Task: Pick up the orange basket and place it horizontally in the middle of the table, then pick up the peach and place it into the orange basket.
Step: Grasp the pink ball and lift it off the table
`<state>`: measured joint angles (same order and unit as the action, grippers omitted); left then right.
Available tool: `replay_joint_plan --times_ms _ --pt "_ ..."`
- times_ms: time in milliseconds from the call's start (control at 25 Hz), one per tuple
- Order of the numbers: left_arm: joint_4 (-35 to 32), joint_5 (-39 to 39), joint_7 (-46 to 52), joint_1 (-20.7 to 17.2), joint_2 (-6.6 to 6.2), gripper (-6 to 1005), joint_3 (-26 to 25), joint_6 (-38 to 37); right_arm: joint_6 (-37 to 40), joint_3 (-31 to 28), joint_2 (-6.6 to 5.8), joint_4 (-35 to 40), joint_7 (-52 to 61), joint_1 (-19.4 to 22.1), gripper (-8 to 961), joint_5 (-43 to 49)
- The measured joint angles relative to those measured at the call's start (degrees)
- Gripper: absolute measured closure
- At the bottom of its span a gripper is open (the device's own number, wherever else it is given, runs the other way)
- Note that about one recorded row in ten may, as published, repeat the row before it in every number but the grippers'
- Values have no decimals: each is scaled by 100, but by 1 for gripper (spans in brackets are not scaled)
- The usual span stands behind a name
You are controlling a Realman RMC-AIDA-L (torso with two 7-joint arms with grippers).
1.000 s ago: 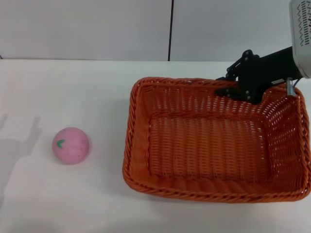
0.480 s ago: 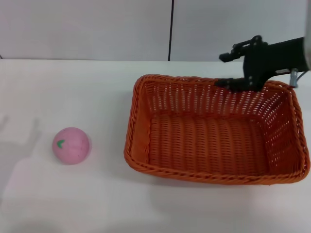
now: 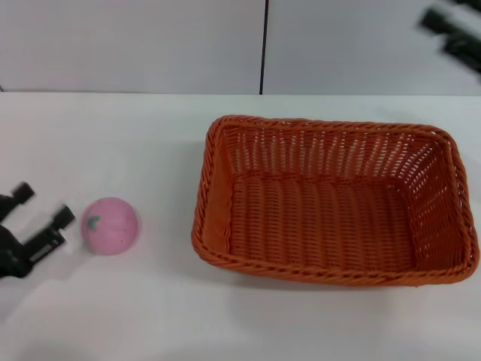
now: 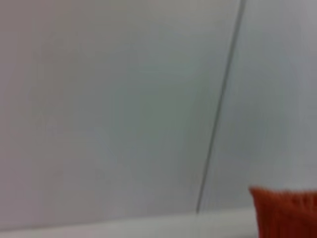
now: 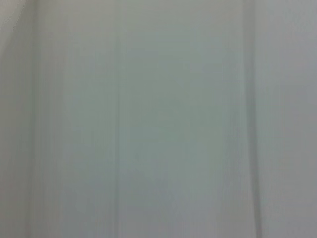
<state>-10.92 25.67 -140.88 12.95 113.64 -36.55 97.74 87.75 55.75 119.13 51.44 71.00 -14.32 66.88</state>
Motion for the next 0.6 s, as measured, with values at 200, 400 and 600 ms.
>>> replay_joint_plan --times_ms 200,400,600 --pt "-732 4 -24 343 248 160 530 -105 833 -202 -13 -1042 -215 244 371 -811" --pt "-859 27 -3 575 410 160 1340 -521 1208 -295 -1 -1788 -267 275 371 -892" --pt "-522 64 -186 630 434 159 1376 -1170 1420 -370 -5 -2117 -278 292 371 -926"
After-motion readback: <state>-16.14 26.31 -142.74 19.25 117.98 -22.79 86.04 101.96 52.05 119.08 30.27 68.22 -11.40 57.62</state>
